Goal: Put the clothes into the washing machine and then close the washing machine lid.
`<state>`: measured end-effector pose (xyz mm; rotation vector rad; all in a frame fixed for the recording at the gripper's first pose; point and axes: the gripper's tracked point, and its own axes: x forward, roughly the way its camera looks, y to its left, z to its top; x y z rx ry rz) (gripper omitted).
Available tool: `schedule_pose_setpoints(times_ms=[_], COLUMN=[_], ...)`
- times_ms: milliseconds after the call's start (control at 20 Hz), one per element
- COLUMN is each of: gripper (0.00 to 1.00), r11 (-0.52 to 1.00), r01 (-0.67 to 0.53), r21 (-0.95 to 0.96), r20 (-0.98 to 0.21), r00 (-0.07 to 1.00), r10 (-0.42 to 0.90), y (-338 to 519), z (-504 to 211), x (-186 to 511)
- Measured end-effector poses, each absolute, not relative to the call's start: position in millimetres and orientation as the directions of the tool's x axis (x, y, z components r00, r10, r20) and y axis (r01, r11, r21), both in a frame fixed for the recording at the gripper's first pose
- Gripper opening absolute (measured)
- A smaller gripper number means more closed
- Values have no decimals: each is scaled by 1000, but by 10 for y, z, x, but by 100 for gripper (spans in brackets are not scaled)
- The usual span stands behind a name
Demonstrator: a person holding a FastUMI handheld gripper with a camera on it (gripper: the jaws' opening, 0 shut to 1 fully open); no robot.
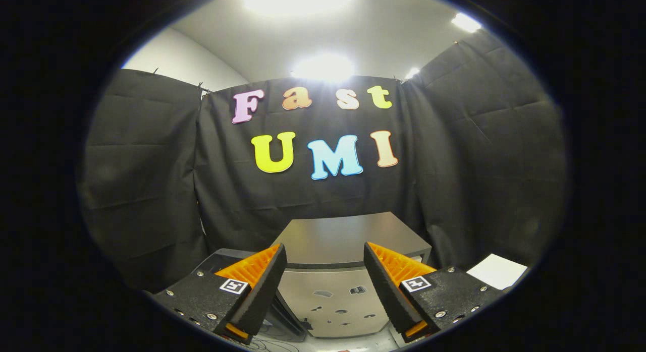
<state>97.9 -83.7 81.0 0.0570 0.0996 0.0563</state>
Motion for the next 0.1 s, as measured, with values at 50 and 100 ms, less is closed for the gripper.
schedule_pose_setpoints(times_ms=[50, 100], gripper=[95, 95], r11=[997, 997], r01=[-52, -52], r21=[59, 61], r20=[-97, -95], r00=[994, 994], r10=[58, 58], y=[-847, -852], z=[807, 814], x=[978, 981])
